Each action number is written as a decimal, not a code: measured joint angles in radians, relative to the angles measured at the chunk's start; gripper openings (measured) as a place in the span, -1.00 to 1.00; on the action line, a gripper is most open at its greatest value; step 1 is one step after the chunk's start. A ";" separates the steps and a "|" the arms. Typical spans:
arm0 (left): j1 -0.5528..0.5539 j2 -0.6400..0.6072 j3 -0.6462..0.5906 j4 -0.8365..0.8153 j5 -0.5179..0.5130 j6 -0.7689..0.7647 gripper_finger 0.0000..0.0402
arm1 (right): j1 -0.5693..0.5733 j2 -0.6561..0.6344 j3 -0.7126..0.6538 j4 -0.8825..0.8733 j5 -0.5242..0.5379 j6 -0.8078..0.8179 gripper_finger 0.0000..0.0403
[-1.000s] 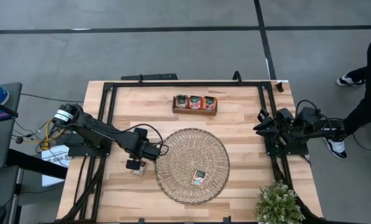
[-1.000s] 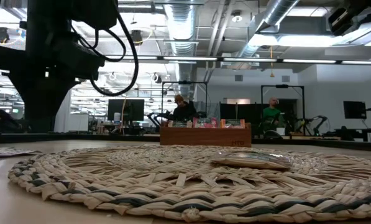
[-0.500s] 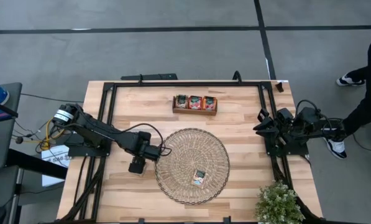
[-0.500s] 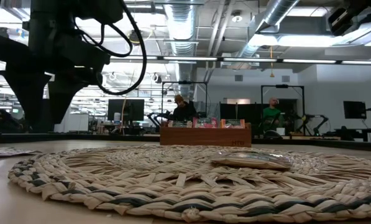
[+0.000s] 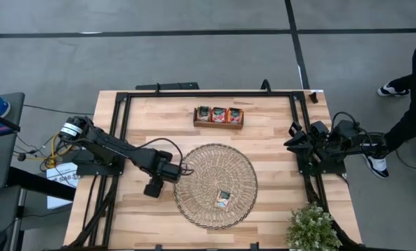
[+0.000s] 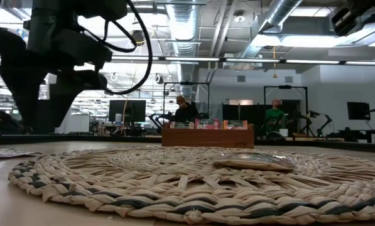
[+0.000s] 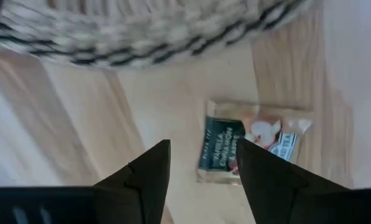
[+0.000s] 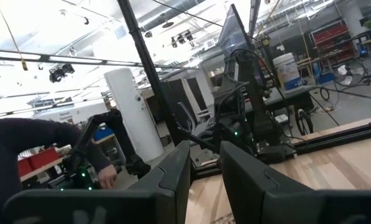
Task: Pick & Place Tea
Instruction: Put the brown tea bag into the left section of the wooden organizer
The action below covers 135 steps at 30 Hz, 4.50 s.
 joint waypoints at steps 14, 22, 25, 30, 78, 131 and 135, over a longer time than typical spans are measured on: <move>-0.013 0.001 -0.087 0.081 -0.012 -0.036 -0.12 | 0.000 0.000 0.000 0.002 0.025 0.001 -0.60; -0.015 0.001 -0.087 0.082 0.019 -0.004 -0.12 | 0.000 0.000 0.000 0.002 0.026 0.018 -0.60; -0.020 0.006 -0.088 0.083 0.023 0.006 -0.12 | 0.000 0.000 0.000 0.002 0.026 0.018 -0.60; -0.019 0.038 -0.128 0.094 0.026 0.008 -0.12 | 0.000 0.000 0.000 0.002 0.026 0.018 -0.60; -0.019 0.068 0.163 -0.326 -0.170 -0.090 -1.00 | 0.000 0.000 0.000 -0.002 0.026 0.017 -0.60; 0.570 0.537 0.917 -0.142 -0.579 0.593 -1.00 | -0.001 0.000 0.000 -0.005 0.026 0.018 -0.60; 0.571 0.537 0.917 -0.133 -0.568 0.592 -1.00 | -0.001 0.000 0.000 -0.005 0.026 0.018 -0.60</move>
